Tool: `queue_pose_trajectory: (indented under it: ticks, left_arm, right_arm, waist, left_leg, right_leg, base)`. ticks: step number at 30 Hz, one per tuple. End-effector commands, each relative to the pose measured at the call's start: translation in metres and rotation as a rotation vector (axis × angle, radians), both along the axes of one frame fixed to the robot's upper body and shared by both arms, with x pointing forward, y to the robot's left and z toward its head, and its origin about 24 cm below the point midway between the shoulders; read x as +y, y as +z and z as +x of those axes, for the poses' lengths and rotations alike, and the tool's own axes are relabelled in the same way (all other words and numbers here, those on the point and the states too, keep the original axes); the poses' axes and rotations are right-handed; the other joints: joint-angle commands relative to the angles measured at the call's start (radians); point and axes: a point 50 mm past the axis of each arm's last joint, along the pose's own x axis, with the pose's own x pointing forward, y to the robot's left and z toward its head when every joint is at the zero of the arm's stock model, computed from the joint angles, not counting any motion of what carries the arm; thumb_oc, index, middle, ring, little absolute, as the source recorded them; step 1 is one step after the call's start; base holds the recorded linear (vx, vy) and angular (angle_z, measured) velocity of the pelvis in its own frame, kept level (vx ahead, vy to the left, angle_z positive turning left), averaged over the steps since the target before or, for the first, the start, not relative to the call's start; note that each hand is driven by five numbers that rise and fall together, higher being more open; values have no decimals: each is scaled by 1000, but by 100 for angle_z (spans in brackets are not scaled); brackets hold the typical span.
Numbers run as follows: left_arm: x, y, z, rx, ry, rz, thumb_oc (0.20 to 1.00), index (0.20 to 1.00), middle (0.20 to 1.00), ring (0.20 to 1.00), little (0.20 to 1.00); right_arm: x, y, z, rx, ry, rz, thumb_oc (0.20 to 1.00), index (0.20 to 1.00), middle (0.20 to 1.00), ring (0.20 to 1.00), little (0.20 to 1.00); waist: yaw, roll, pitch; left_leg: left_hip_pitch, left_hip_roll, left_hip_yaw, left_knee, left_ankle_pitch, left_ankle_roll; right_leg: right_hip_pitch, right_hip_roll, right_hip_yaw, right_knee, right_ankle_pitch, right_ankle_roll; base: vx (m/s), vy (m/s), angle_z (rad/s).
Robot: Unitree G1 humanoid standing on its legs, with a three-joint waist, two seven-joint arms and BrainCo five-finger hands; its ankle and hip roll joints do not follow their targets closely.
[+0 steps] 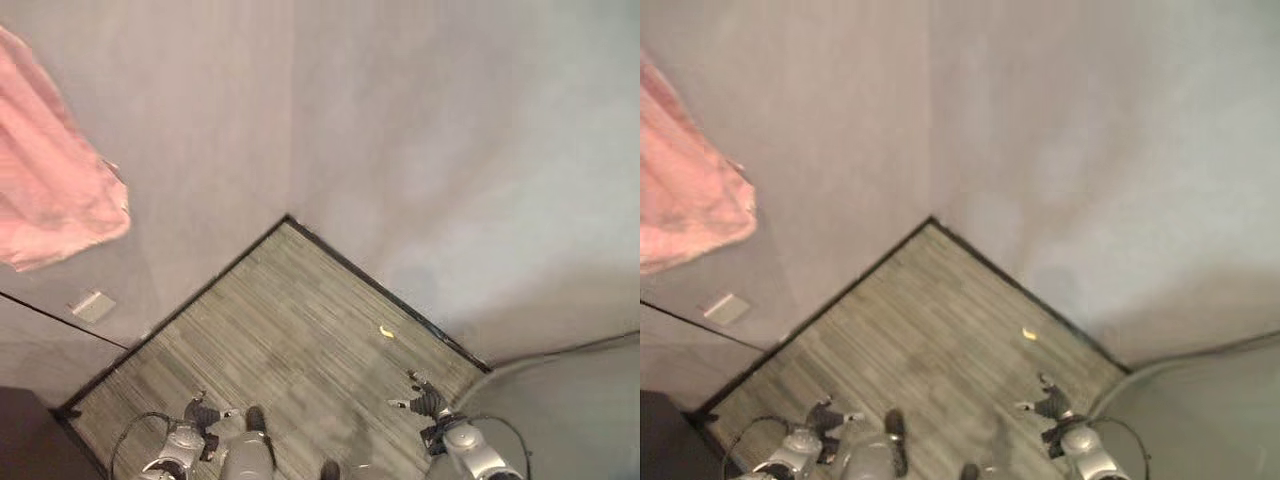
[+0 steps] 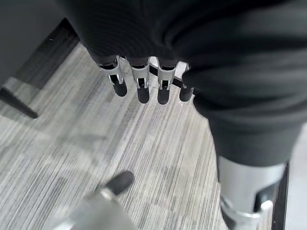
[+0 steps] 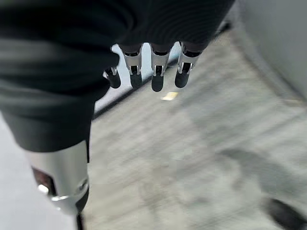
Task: Put brush and paste in cup on sink, flatten towel.
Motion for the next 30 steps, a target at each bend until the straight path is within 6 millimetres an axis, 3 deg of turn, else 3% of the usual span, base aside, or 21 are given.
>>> queue_pose_trajectory:
  ticks: [1, 4, 5, 8, 12, 14, 15, 18, 21, 25, 26, 27, 29, 30]
  left_arm:
    - [6, 5, 5, -38, -13, 19, 1000, 1000, 1000, 1000, 1000]
    - [7, 6, 6, -42, -27, 25, 1000, 1000, 1000, 1000, 1000]
    - [7, 6, 5, -43, -38, 30, 1000, 1000, 1000, 1000, 1000]
    - [6, 5, 3, -41, -69, 40, 1000, 1000, 1000, 1000, 1000]
    - [3, 5, 6, -39, -113, 53, 1000, 1000, 1000, 1000, 1000]
    - [0, 6, 10, -44, -151, 61, 1000, 1000, 1000, 1000, 1000]
    - [-5, 7, 14, -54, -185, 61, 1000, 1000, 1000, 1000, 1000]
    - [-9, 6, 13, -55, -221, 61, 1000, 1000, 1000, 1000, 1000]
    - [-9, 3, 5, -44, -216, 57, 1000, 1000, 1000, 1000, 1000]
    - [-5, 1, -3, -33, -164, 50, 1000, 1000, 1000, 1000, 1000]
    - [-9, 2, 2, -43, -190, 56, 1000, 1000, 1000, 1000, 1000]
    - [-9, 2, 3, -43, -190, 56, 1000, 1000, 1000, 1000, 1000]
    - [-11, 6, 13, -67, -207, 64, 1000, 1000, 1000, 1000, 1000]
    - [-10, 8, 17, -79, -206, 72, 1000, 1000, 1000, 1000, 1000]
  right_arm:
    - [7, 7, 8, -56, 58, 6, 1000, 1000, 1000, 1000, 1000]
    - [15, 7, 10, -63, 86, 17, 1000, 1000, 1000, 1000, 1000]
    - [16, 8, 9, -67, 82, 24, 1000, 1000, 1000, 1000, 1000]
    - [11, 6, 4, -59, 53, 28, 1000, 1000, 1000, 1000, 1000]
    - [7, 7, 4, -70, 44, 26, 1000, 1000, 1000, 1000, 1000]
    - [4, 6, 3, -66, 35, 19, 1000, 1000, 1000, 1000, 1000]
    - [2, 6, 2, -62, 36, 7, 1000, 1000, 1000, 1000, 1000]
    - [0, 3, -3, -40, 50, -10, 1000, 1000, 1000, 1000, 1000]
    - [0, -1, -6, -18, 46, -12, 1000, 1000, 1000, 1000, 1000]
    - [-2, 0, -4, -30, -18, 23, 1000, 1000, 1000, 1000, 1000]
    - [-8, 0, -7, -36, -53, 19, 1000, 1000, 1000, 1000, 1000]
    - [-8, 0, -7, -36, -53, 19, 1000, 1000, 1000, 1000, 1000]
    - [-15, 0, -13, -33, -104, 13, 1000, 1000, 1000, 1000, 1000]
    - [-15, -2, -16, -22, -123, 11, 1000, 1000, 1000, 1000, 1000]
  waist:
    - [21, -19, 7]
    - [15, -6, 14]
    - [0, -2, 10]
    - [-12, 11, 8]
    - [-30, 5, 21]
    - [-43, -2, 33]
    - [-52, -6, 35]
    - [-57, -10, 35]
    - [-42, -10, 14]
    - [-29, -5, 0]
    - [-60, 8, 1]
    - [-62, 7, -1]
    - [-118, 13, 1]
    - [-122, 15, -1]
  left_leg:
    - [13, -64, -46, 56, -85, 13]
    - [42, -81, -93, 29, -75, 25]
    - [60, -89, -127, 3, -68, 26]
    - [97, -102, -200, -39, -45, 17]
    - [114, -131, -279, -46, -34, 7]
    - [130, -158, -350, -45, -29, 0]
    - [136, -182, -418, -43, -28, -4]
    - [147, -208, -492, -21, -35, -13]
    - [149, -215, -524, -27, -31, -22]
    - [143, -210, -531, -14, -31, -35]
    - [123, -182, -457, -1, -29, -57]
    - [120, -182, -458, -1, -27, -57]
    - [115, -86, -186, -4, -54, -64]
    - [115, -61, -154, -16, -54, -69]
  right_leg:
    - [-100, -120, 14, 24, 213, 48]
    - [-147, -91, 47, 123, 231, 45]
    - [-180, -39, 107, 139, 203, 38]
    - [-228, 29, 159, 66, 139, 23]
    - [-275, 84, 208, -19, 154, 23]
    - [-303, 118, 247, -51, 175, 31]
    - [-302, 138, 277, -63, 186, 32]
    - [-282, 155, 298, -73, 191, 22]
    - [-231, 140, 288, -140, 192, 11]
    - [-200, 135, 282, -170, 187, -2]
    - [-187, 110, 235, -178, 165, -9]
    - [-190, 109, 234, -179, 166, -9]
    - [-174, 68, 171, -179, 152, -1]
    - [-171, 59, 156, -180, 148, -3]
  base:
    - [90, 220, 40]
    - [128, 157, 61]
    - [139, 59, 86]
    - [179, 49, 87]
    - [125, -21, 88]
    - [145, -59, 137]
    - [192, -92, 133]
    - [140, -85, 203]
    - [126, -97, 77]
    - [133, -102, 23]
    - [74, -75, 51]
    - [101, -85, 100]
    - [37, 10, 161]
    - [30, 48, 209]
